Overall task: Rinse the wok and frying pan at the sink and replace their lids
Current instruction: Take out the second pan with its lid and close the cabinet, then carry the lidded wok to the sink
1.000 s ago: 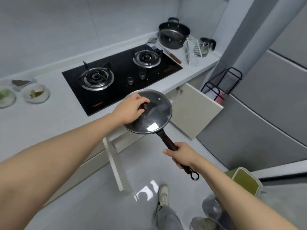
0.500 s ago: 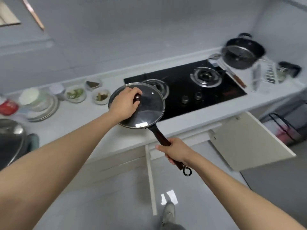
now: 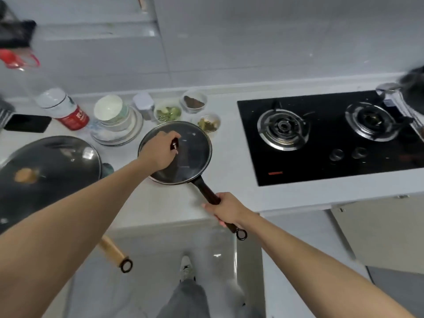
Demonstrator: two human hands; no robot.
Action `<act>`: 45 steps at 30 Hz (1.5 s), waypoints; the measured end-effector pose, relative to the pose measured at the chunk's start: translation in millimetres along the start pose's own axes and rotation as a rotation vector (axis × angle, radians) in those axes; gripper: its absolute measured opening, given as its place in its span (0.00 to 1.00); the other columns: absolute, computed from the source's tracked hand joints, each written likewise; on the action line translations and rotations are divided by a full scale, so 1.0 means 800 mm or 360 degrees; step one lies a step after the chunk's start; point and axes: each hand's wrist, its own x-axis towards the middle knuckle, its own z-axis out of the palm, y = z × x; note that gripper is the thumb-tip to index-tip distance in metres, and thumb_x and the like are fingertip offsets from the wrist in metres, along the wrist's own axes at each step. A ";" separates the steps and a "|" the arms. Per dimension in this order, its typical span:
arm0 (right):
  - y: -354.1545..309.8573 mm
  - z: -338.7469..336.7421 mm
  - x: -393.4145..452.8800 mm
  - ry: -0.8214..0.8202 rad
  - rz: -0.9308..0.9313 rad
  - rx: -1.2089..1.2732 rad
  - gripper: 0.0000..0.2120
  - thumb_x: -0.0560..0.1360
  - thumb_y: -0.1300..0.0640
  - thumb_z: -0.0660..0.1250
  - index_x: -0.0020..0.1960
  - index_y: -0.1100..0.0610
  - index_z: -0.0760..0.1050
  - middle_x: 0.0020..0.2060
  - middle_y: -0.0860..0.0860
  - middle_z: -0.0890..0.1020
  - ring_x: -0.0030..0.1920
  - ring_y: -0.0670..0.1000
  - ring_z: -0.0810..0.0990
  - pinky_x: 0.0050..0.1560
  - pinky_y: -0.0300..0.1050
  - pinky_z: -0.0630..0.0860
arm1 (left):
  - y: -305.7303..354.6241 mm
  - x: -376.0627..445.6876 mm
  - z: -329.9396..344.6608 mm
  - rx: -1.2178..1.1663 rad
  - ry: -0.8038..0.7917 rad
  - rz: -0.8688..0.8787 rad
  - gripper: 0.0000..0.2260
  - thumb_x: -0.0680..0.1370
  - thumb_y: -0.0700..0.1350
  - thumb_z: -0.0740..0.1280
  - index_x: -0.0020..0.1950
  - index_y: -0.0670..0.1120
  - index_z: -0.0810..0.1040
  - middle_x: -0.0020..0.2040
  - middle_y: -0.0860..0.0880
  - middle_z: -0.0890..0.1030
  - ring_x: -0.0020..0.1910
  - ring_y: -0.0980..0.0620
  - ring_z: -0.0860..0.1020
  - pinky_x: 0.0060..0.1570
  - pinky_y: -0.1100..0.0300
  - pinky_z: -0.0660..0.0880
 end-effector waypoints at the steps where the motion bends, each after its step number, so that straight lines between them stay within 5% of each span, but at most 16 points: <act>1: -0.007 0.019 0.015 -0.0002 0.0012 -0.0008 0.15 0.76 0.48 0.70 0.41 0.55 0.68 0.24 0.52 0.71 0.21 0.51 0.70 0.26 0.42 0.70 | -0.023 0.002 -0.003 -0.0014 -0.0032 -0.0025 0.19 0.77 0.45 0.68 0.67 0.54 0.71 0.59 0.43 0.75 0.57 0.42 0.77 0.57 0.47 0.75; 20: -0.016 0.116 0.075 -0.0050 0.0073 0.0051 0.11 0.76 0.47 0.71 0.43 0.51 0.70 0.25 0.49 0.70 0.21 0.49 0.69 0.25 0.40 0.70 | -0.129 0.003 0.008 -0.0004 -0.0137 -0.0057 0.15 0.78 0.43 0.65 0.63 0.54 0.71 0.60 0.46 0.74 0.49 0.44 0.78 0.49 0.50 0.76; 26: -0.012 0.121 0.074 -0.0167 0.0147 0.0068 0.19 0.77 0.42 0.67 0.57 0.56 0.74 0.31 0.51 0.76 0.26 0.47 0.76 0.30 0.40 0.77 | -0.115 -0.006 0.011 0.0163 -0.0063 -0.0088 0.18 0.77 0.45 0.67 0.67 0.52 0.71 0.65 0.42 0.73 0.59 0.39 0.74 0.57 0.46 0.73; 29: -0.007 0.097 0.064 -0.0143 0.0117 -0.0081 0.25 0.77 0.34 0.61 0.53 0.56 0.76 0.39 0.54 0.82 0.37 0.50 0.82 0.44 0.47 0.81 | -0.062 -0.014 0.016 0.0231 0.0165 0.0158 0.20 0.75 0.48 0.68 0.67 0.50 0.74 0.66 0.42 0.73 0.63 0.39 0.71 0.61 0.43 0.70; 31: 0.022 0.062 0.044 0.0208 0.0031 -0.0231 0.27 0.77 0.32 0.60 0.48 0.56 0.78 0.41 0.54 0.84 0.42 0.52 0.83 0.49 0.48 0.78 | -0.006 -0.017 0.028 0.0129 0.0137 0.0391 0.19 0.76 0.49 0.67 0.67 0.50 0.75 0.67 0.43 0.73 0.66 0.41 0.71 0.64 0.44 0.69; 33: 0.081 0.021 0.014 0.0748 -0.0004 -0.0334 0.20 0.76 0.36 0.65 0.40 0.53 0.74 0.36 0.50 0.81 0.40 0.53 0.80 0.44 0.48 0.76 | 0.053 -0.019 0.051 -0.0002 -0.0066 0.0556 0.19 0.78 0.50 0.65 0.69 0.52 0.74 0.70 0.46 0.71 0.69 0.43 0.69 0.66 0.47 0.67; 35: 0.149 -0.012 -0.015 0.1044 0.0170 -0.0443 0.16 0.74 0.40 0.70 0.42 0.51 0.70 0.40 0.48 0.77 0.43 0.54 0.78 0.42 0.48 0.74 | 0.112 -0.021 0.082 -0.0069 -0.0337 0.0700 0.20 0.80 0.50 0.63 0.72 0.53 0.71 0.73 0.48 0.70 0.71 0.44 0.67 0.68 0.48 0.66; 38: 0.229 -0.030 -0.035 0.0668 0.0625 -0.0527 0.29 0.69 0.42 0.74 0.61 0.55 0.66 0.56 0.52 0.73 0.56 0.58 0.77 0.52 0.49 0.74 | 0.195 -0.028 0.139 -0.0044 -0.0671 0.0812 0.22 0.82 0.48 0.61 0.77 0.54 0.65 0.78 0.47 0.63 0.76 0.46 0.61 0.74 0.51 0.59; 41: 0.283 -0.035 -0.037 0.0250 0.0620 -0.0656 0.24 0.71 0.47 0.71 0.60 0.57 0.65 0.55 0.55 0.79 0.55 0.60 0.80 0.51 0.50 0.76 | 0.268 -0.038 0.199 0.0074 -0.0807 0.0843 0.25 0.83 0.49 0.60 0.79 0.55 0.59 0.81 0.47 0.55 0.79 0.46 0.55 0.76 0.52 0.55; 45: 0.322 -0.062 -0.045 0.0238 0.0466 -0.0684 0.20 0.70 0.51 0.69 0.57 0.58 0.67 0.49 0.55 0.81 0.46 0.58 0.80 0.41 0.46 0.73 | 0.332 -0.046 0.245 0.0219 -0.0838 0.0871 0.27 0.84 0.47 0.57 0.81 0.53 0.53 0.82 0.48 0.49 0.80 0.47 0.49 0.77 0.52 0.51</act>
